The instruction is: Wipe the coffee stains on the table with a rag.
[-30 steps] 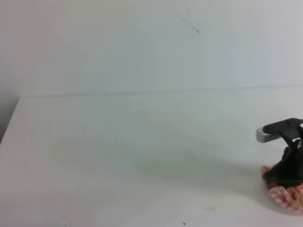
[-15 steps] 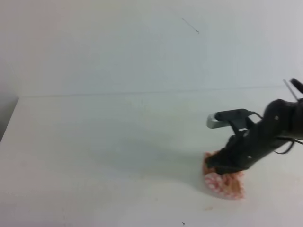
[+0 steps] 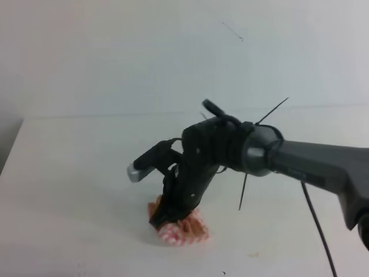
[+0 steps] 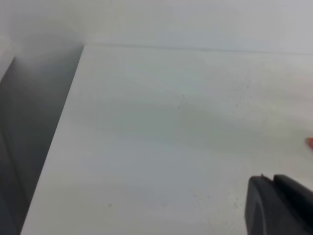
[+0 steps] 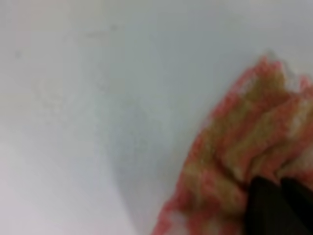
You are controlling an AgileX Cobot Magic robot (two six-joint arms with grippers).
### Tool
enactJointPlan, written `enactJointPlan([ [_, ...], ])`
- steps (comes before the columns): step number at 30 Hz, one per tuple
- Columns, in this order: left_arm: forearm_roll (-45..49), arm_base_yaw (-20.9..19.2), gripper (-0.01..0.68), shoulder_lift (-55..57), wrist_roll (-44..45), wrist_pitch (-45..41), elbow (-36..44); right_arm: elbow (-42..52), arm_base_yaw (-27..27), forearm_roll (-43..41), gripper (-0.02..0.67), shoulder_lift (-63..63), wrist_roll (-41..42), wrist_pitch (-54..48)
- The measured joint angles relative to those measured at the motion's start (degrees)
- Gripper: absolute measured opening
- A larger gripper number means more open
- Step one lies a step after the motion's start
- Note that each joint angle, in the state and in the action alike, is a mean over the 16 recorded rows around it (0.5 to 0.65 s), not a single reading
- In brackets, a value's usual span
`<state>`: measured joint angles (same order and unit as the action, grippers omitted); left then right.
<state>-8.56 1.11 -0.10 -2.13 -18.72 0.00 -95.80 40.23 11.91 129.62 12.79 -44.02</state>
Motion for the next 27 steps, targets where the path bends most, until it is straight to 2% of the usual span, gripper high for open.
enactJointPlan([
  [6,0.00,0.00,-0.001,0.00,0.06,0.00,0.00,-3.88,0.71,-12.49,0.013,1.06,-5.99,-6.12],
  [13,0.00,-0.01,-0.001,-0.19,0.09,0.18,0.47,0.28,-5.20,-21.52,0.013,-1.98,-12.40,-9.45],
  [21,0.00,-0.01,-0.001,-0.29,0.07,0.24,0.62,18.92,-14.70,-23.04,0.013,-12.22,-15.25,-1.54],
  [27,0.00,-0.01,-0.001,-0.19,0.03,0.18,0.47,37.14,-18.52,-21.67,0.013,-24.44,-15.91,7.18],
])
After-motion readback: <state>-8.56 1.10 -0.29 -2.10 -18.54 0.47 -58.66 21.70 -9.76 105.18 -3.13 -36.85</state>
